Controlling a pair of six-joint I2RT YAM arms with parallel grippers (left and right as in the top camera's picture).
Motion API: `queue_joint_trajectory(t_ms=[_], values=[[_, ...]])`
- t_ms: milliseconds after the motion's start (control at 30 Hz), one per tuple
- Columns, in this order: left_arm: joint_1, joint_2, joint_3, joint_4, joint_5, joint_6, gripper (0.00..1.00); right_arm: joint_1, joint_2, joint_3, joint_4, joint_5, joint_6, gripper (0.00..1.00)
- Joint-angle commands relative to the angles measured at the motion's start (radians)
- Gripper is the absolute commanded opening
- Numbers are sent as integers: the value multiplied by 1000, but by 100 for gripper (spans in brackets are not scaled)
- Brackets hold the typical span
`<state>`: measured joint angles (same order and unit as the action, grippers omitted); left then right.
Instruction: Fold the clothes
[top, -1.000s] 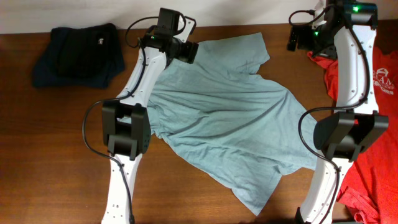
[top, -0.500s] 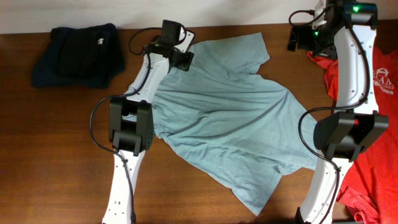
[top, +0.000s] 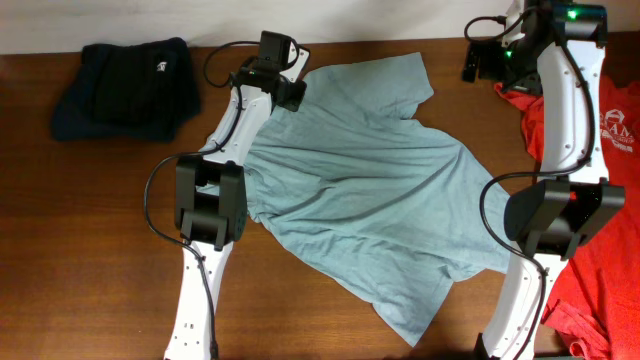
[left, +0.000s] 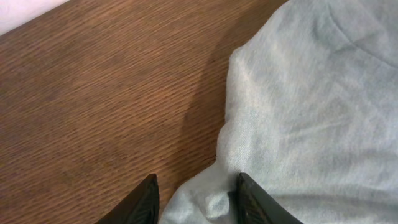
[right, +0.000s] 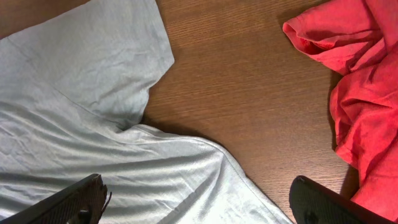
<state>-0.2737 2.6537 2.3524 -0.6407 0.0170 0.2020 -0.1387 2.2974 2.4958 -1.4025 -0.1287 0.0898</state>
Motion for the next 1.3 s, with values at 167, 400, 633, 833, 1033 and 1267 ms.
queue_joint_trajectory(t_ms=[167, 400, 633, 833, 1033, 1267], values=[[14, 17, 3, 7, -13, 9, 40, -1, -8, 12, 0, 9, -4, 99], [14, 19, 3, 43, 34, 9, 55, -1, -8, 12, 0, 9, -4, 99], [14, 19, 3, 118, 122, -63, 59, -1, -8, 12, 0, 9, -4, 99], [14, 51, 3, 148, 122, -62, 58, -1, -8, 12, 0, 9, -4, 99], [8, 88, 3, 162, 117, -62, 58, -1, -8, 12, 0, 9, -4, 99], [9, 89, 3, 145, 40, -62, 27, -1, -8, 12, 0, 9, -4, 99]])
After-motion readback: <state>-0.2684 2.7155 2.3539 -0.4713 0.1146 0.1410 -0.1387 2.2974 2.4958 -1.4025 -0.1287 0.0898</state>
